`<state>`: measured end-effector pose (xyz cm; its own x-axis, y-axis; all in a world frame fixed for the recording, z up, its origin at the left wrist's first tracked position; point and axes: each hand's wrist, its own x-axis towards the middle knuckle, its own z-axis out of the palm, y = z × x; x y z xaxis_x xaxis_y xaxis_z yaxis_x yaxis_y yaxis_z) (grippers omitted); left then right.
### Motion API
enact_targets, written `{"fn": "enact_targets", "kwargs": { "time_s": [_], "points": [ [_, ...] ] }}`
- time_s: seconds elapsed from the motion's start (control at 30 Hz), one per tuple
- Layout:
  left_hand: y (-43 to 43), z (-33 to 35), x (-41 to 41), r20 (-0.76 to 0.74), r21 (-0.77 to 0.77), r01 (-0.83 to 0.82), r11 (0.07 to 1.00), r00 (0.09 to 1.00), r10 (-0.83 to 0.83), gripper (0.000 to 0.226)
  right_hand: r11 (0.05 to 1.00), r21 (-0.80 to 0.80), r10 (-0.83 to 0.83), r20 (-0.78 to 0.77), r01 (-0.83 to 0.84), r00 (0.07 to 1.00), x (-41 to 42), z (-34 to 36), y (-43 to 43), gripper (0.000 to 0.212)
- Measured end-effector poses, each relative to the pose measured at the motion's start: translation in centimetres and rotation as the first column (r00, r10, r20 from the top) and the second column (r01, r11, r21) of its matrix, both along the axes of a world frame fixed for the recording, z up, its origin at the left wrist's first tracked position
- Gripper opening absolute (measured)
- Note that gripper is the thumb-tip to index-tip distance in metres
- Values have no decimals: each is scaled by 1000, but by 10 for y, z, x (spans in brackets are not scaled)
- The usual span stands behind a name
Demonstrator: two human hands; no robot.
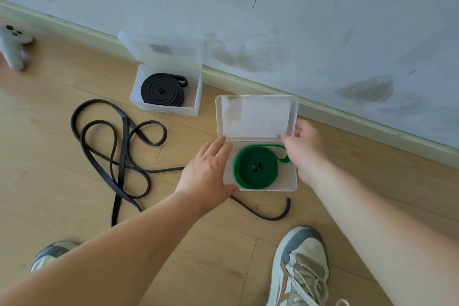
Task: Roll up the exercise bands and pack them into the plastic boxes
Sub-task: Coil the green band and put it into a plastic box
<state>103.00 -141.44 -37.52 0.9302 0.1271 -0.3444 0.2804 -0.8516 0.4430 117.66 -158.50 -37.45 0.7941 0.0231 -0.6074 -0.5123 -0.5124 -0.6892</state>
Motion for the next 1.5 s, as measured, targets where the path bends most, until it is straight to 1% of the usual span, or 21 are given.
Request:
{"fn": "enact_targets", "kwargs": {
  "time_s": [0.03,0.1,0.17,0.2,0.23,0.3,0.37,0.43,0.5,0.63,0.73,0.8,0.9,0.93,1.0,1.07,1.13,1.23,1.33,1.43,1.5],
  "points": [
    [2,2,2,-10,9,-13,1000,1000,13,94,1000,-12,15,51,-14,999,-1,0,3,35],
    [5,4,9,-50,20,-6,1000,999,7,90,999,-27,38,80,-36,996,-2,-2,3,31],
    [6,5,15,-76,40,7,999,997,-4,90,986,-161,73,134,-51,988,-4,-2,-6,40],
    [5,5,17,-77,56,13,998,997,-9,91,966,-254,107,227,-47,968,-7,-1,-13,37],
    [4,5,18,-78,70,18,997,997,-13,90,942,-330,187,348,-67,919,-10,0,-20,25],
    [3,5,17,-81,83,32,996,996,-25,87,861,-436,469,485,-261,738,-20,-3,-30,11],
    [3,4,14,-72,100,75,992,995,-68,82,713,-512,695,422,-480,582,-32,-11,-32,11],
    [5,1,9,6,145,163,976,986,-165,71,587,-594,803,345,-550,485,-41,-17,-30,23],
    [8,-5,5,95,176,189,966,974,-208,50,580,-632,801,328,-513,501,-44,-18,-24,26],
    [10,-11,4,105,139,93,986,988,-108,29,662,-606,713,326,-442,621,-36,-14,-7,25],
    [1,-8,13,60,110,75,991,995,-82,17,617,-678,754,362,-401,547,-30,-14,-2,16],
    [-9,-5,22,-25,38,-3,999,1000,4,18,605,-670,776,377,-429,505,-28,-15,-4,17],
    [-24,-2,39,-201,-75,-220,973,959,201,38,578,-676,800,360,-457,479,-30,-17,-7,25],
    [-29,-3,44,-245,-79,-237,968,946,211,42,603,-665,782,387,-440,488,-30,-18,-9,25],
    [-36,-9,49,-307,-76,-243,967,928,209,46,688,-601,707,426,-407,564,-28,-18,-11,23],
    [-39,-13,49,-302,-90,-277,956,923,239,48,727,-556,661,406,-403,631,-26,-20,-13,24],
    [-39,-14,47,-238,-142,-334,932,925,295,50,735,-539,654,403,-411,641,-25,-23,-15,28],
    [-35,-13,40,-175,-332,-445,832,895,410,53,764,-495,626,413,-415,661,-29,-22,-16,31],
    [-25,-13,33,-180,-486,-470,736,879,442,53,802,-393,593,432,-450,680,-30,-17,-18,38],
    [-16,-10,26,-171,-540,-456,707,882,439,50,719,-396,695,410,-571,591,-27,-6,-19,40],
    [-11,-7,25,-161,-549,-444,708,887,432,52,715,-277,699,301,-643,648,-20,9,-16,34]
  ]
}}
